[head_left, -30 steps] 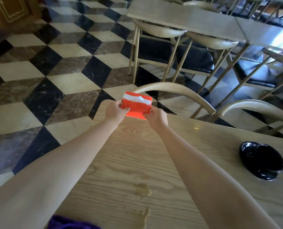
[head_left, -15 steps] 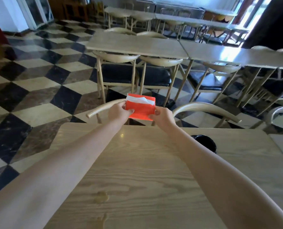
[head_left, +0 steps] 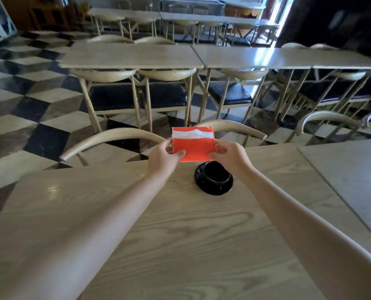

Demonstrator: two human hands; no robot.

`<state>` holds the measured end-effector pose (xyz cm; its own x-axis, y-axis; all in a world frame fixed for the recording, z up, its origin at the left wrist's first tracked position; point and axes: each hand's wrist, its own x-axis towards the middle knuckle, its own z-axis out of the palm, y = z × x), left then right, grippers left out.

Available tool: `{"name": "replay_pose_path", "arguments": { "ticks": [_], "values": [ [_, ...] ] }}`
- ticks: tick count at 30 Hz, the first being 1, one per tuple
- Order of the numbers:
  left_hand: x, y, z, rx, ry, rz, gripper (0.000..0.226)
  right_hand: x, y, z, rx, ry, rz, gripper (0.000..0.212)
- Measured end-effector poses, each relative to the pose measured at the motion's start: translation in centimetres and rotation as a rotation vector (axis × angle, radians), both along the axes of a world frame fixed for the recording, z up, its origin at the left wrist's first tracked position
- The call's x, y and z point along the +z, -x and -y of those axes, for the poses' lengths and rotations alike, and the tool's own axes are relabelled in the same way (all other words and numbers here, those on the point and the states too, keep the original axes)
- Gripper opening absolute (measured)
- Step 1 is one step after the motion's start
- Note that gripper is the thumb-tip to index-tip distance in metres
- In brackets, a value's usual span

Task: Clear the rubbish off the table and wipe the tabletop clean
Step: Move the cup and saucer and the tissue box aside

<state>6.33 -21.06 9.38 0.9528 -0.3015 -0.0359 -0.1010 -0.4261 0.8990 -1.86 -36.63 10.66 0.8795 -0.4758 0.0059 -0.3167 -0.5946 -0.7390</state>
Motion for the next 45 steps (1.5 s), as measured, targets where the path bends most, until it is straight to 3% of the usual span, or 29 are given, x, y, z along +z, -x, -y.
{"name": "replay_pose_path", "arguments": {
  "ticks": [17,27,33,37,45],
  "values": [
    [-13.8,11.0,6.2,-0.062,-0.128,-0.378,0.051,-14.3,11.6,6.0,-0.090,-0.248,-0.245,0.050],
    [-16.6,12.9,6.8,-0.119,-0.295,-0.399,0.053,-18.7,13.4,7.1,-0.104,-0.251,-0.345,0.051],
    [-16.2,12.4,6.4,-0.186,-0.303,-0.423,0.057,-18.1,12.7,7.2,-0.085,-0.270,-0.433,0.058],
    [-15.2,11.6,5.2,-0.254,-0.278,-0.426,0.054,-16.2,12.0,6.9,-0.010,-0.191,-0.502,0.087],
    [-11.6,8.4,0.7,-0.479,-0.469,-0.380,0.052,-12.3,9.5,4.7,0.156,0.043,-0.602,0.082]
  ]
}}
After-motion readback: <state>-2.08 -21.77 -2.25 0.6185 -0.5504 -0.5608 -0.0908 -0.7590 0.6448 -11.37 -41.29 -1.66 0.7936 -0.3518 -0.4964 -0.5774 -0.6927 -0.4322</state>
